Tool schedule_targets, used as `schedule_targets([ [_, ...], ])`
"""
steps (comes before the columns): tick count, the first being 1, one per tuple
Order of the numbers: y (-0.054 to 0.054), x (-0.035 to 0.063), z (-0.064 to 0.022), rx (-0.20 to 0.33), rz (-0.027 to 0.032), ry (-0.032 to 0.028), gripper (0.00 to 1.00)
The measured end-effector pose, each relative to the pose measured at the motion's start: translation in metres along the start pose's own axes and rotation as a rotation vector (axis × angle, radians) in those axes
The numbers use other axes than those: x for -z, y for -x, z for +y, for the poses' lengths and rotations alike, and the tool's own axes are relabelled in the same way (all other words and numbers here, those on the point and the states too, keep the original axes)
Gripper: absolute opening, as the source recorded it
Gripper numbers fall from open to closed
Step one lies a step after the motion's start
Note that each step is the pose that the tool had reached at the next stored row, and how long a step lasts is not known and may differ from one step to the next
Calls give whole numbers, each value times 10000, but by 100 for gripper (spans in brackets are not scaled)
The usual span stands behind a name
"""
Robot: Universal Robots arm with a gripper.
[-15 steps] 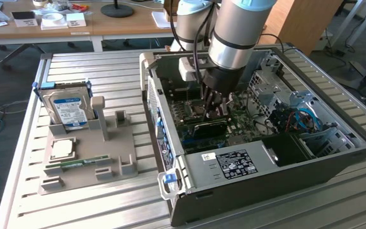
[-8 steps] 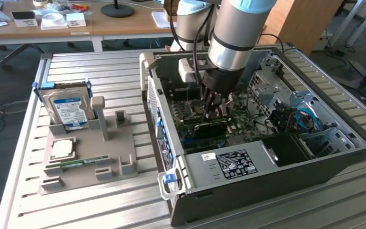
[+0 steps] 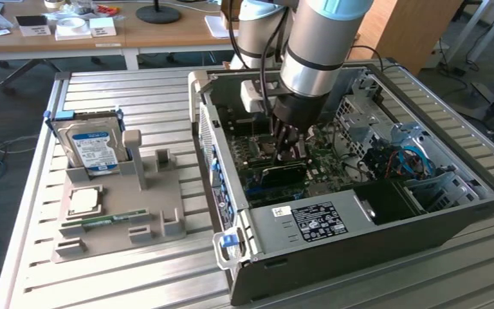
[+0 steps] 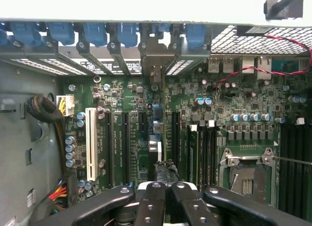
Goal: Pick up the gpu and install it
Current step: 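Press down on the gpu until it lock into place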
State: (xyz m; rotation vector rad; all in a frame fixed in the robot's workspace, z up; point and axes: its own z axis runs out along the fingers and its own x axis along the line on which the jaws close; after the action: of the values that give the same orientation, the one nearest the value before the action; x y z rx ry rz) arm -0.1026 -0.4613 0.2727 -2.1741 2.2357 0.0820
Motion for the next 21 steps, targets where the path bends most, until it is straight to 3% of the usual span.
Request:
schedule_targets([
  [6, 10, -7, 2, -2, -25, -3, 11],
  [21, -3, -40, 1, 0, -22, -1, 11],
])
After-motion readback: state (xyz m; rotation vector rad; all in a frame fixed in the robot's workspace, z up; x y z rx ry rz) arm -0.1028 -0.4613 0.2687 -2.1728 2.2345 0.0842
